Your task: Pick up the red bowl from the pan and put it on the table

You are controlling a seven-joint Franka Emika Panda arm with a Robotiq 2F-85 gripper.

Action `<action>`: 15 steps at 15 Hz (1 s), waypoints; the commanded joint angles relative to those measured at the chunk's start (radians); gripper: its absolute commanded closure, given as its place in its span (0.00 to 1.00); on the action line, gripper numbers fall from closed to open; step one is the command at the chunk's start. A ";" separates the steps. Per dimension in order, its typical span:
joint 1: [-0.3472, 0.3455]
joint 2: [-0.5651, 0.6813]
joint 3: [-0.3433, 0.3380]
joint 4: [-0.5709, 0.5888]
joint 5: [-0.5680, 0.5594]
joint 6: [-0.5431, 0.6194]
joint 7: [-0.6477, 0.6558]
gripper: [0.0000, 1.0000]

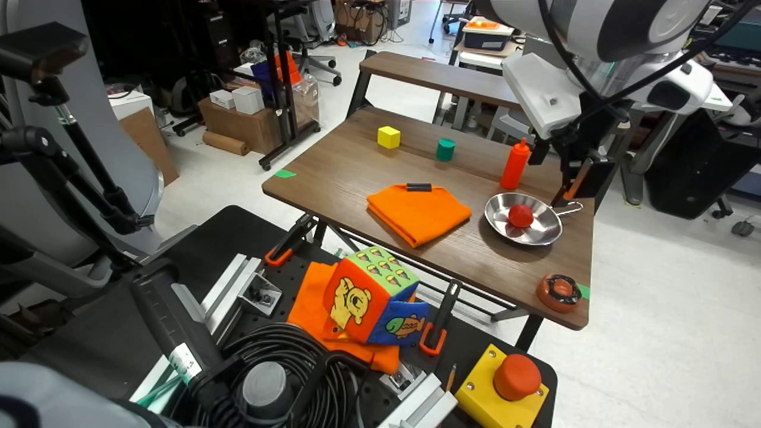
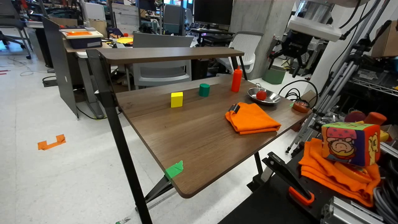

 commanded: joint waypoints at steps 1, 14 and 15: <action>0.035 0.096 -0.023 0.082 0.005 0.020 0.039 0.00; 0.108 0.288 -0.062 0.225 -0.010 -0.006 0.144 0.00; 0.112 0.301 -0.066 0.230 -0.012 -0.006 0.148 0.00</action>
